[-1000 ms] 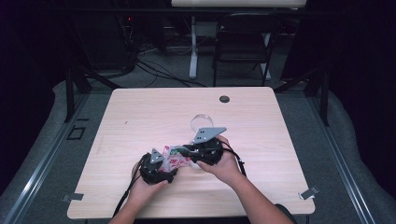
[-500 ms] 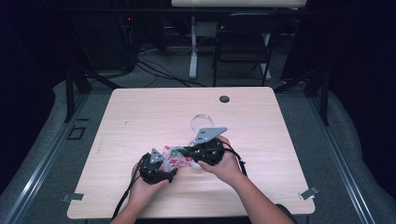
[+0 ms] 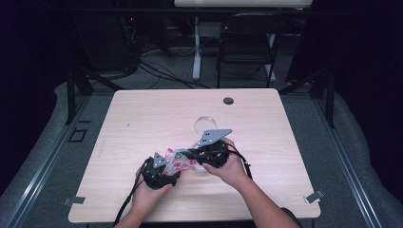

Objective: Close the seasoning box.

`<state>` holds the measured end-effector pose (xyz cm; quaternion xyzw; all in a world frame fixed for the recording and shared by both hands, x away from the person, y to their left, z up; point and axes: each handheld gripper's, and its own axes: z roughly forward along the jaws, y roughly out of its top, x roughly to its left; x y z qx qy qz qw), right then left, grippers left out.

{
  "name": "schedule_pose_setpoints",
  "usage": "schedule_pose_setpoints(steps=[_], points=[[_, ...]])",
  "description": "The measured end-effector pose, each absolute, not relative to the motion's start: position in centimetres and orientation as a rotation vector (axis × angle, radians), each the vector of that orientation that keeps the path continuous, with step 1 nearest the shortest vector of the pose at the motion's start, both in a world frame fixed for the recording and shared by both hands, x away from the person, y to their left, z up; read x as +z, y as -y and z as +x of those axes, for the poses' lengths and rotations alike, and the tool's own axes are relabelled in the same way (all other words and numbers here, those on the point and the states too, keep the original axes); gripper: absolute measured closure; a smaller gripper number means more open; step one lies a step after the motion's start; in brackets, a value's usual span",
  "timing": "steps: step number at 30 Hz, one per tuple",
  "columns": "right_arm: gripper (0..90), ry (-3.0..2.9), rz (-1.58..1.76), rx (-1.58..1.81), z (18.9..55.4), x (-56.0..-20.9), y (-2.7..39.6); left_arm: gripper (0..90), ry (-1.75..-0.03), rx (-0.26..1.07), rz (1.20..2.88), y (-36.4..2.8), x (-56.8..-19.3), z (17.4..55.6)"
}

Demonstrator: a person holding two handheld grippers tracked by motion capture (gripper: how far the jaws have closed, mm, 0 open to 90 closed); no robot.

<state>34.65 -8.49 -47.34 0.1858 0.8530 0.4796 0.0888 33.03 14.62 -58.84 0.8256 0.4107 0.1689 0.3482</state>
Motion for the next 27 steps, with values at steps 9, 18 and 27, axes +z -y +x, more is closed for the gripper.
schedule_pose_setpoints(steps=[9, 18, 27], points=[[83.6, -2.539, 0.548, 1.418, 34.61, -47.23, 8.56, 36.9, -1.073, 0.441, 2.111, -14.82, -58.79, 32.89], [82.1, -2.535, 0.546, 1.432, 34.54, -47.26, 8.41, 46.1, -1.074, 0.441, 2.105, -15.1, -58.7, 33.03], [76.0, -2.521, 0.559, 1.443, 34.57, -47.12, 8.5, 54.2, -1.075, 0.415, 2.112, -15.37, -58.01, 33.33]])
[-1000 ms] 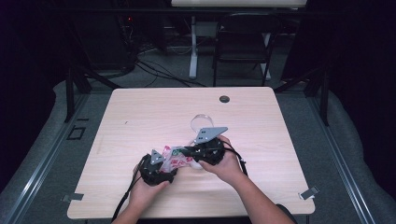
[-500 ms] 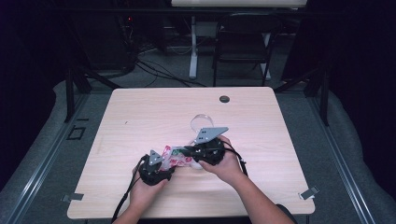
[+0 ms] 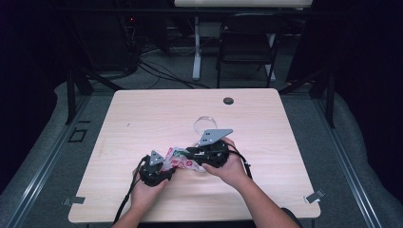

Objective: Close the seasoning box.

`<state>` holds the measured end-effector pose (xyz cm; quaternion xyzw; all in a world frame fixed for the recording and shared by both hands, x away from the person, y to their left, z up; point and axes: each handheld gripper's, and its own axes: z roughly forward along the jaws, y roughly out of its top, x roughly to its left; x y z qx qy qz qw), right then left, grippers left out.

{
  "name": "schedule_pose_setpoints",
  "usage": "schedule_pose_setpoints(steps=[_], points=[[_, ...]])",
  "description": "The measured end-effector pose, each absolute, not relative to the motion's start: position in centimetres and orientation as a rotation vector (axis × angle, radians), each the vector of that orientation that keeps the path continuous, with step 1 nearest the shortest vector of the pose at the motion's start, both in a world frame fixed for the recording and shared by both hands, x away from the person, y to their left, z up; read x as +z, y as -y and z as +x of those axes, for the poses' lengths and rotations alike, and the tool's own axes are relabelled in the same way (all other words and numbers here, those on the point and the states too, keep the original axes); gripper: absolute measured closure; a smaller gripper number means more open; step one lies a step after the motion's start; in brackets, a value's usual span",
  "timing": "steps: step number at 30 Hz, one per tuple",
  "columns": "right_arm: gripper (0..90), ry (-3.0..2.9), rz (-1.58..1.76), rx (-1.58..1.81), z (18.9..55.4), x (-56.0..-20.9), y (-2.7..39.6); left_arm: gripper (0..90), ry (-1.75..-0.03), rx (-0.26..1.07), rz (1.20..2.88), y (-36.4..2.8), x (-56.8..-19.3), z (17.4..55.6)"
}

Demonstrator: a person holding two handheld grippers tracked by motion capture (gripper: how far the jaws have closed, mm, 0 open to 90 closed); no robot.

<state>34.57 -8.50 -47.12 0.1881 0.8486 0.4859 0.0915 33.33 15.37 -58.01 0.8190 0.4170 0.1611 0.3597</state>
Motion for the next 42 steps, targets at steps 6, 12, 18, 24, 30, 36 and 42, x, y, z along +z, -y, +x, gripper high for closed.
schedule_pose_setpoints(steps=[6, 12, 18, 24, 30, 36, 42], points=[[72.0, -2.508, 0.564, 1.464, 34.7, -46.9, 8.7, 55.6, -1.089, 0.436, 2.09, -15.8, -57.4, 33.4], [66.8, -2.498, 0.574, 1.503, 34.7, -46.7, 8.9, 55.7, -1.118, 0.497, 2.057, -16.6, -56.6, 33.6], [64.2, -2.474, 0.585, 1.537, 34.6, -46.2, 9.3, 55.7, -1.147, 0.54, 2.04, -17.3, -56.3, 33.7], [62.3, -2.457, 0.604, 1.558, 34.7, -46.1, 9.5, 55.7, -1.133, 0.627, 2.059, -17.5, -55.8, 33.7], [59.8, -2.461, 0.59, 1.559, 34.5, -45.9, 9.4, 55.7, -1.122, 0.706, 2.078, -17.7, -55.5, 33.9], [59.8, -2.477, 0.579, 1.533, 34.6, -46.3, 9.1, 55.7, -1.092, 0.762, 2.101, -17.4, -55.4, 33.8], [59.8, -2.476, 0.572, 1.522, 34.5, -46.4, 8.9, 55.7, -1.055, 0.795, 2.121, -16.9, -55.3, 33.6]])
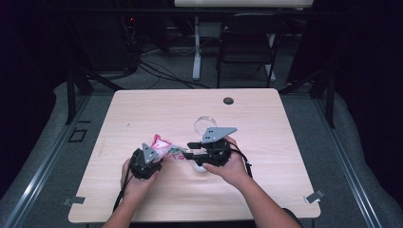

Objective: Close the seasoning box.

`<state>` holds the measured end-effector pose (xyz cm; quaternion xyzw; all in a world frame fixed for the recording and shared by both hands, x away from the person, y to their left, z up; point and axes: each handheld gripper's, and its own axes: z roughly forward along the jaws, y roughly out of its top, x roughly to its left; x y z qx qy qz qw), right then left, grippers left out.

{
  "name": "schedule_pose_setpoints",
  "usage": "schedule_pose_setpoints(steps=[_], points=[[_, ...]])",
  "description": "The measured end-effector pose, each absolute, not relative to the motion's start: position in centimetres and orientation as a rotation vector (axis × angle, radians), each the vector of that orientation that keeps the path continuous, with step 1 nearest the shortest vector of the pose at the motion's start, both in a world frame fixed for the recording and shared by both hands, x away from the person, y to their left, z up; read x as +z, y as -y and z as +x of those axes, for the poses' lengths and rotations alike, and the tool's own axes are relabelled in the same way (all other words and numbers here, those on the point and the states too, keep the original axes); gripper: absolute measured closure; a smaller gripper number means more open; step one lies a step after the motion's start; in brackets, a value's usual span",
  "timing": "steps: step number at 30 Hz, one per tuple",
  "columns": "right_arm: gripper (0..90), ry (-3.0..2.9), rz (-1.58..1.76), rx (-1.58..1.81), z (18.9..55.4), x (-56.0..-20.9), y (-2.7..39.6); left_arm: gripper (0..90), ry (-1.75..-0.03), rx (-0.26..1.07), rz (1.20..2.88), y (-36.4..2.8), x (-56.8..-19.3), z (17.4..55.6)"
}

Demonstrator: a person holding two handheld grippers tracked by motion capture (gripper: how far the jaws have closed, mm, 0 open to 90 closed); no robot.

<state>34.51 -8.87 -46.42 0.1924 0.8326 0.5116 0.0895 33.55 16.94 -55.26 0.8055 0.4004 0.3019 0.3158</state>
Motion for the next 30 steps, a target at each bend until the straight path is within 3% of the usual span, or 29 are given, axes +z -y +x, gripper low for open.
schedule_pose_setpoints(steps=[19, 30], points=[[61.8, -2.51, 0.535, 1.484, 34.2, -47.2, 8.0, 55.7, -0.998, 0.809, 2.133, -16.1, -55.1, 33.2], [80.2, -2.524, 0.514, 1.485, 33.8, -47.0, 8.2, 55.7, -0.981, 0.808, 2.121, -15.4, -54.9, 32.9]])
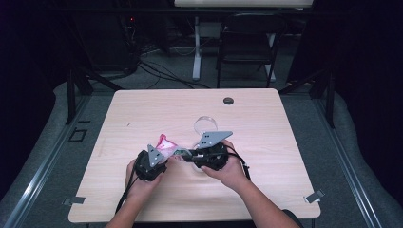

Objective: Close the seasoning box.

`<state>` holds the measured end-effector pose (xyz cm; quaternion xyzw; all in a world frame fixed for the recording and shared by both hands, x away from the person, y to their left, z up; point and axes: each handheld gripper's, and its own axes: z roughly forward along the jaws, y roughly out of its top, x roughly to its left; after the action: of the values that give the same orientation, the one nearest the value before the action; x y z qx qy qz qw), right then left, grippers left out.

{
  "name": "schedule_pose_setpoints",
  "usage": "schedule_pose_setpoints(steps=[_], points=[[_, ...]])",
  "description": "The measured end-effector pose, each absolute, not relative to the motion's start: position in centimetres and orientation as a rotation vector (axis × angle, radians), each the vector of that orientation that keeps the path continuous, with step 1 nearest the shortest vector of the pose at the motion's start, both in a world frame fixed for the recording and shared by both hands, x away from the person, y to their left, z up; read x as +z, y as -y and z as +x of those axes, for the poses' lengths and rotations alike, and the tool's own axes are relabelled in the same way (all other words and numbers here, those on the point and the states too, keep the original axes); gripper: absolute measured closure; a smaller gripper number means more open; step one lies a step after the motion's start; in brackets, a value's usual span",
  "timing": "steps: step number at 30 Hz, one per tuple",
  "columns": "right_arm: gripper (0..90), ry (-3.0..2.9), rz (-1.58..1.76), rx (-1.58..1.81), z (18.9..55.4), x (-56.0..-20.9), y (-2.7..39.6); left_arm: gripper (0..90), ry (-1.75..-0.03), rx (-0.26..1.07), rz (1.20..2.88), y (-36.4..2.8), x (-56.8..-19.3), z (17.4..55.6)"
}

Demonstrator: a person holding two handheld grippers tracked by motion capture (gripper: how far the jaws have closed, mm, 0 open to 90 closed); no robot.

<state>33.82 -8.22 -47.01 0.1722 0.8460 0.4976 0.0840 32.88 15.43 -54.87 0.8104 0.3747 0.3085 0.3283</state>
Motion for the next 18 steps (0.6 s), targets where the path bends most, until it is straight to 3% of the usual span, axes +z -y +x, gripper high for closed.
schedule_pose_setpoints(steps=[6, 18], points=[[88.9, -2.526, 0.519, 1.467, 33.68, -46.98, 8.41, 55.7, -0.962, 0.844, 2.132, -15.31, -54.82, 32.87], [90.0, -2.534, 0.551, 1.474, 33.74, -46.99, 8.63, 55.7, -0.913, 0.92, 2.15, -15.28, -54.57, 32.95]])
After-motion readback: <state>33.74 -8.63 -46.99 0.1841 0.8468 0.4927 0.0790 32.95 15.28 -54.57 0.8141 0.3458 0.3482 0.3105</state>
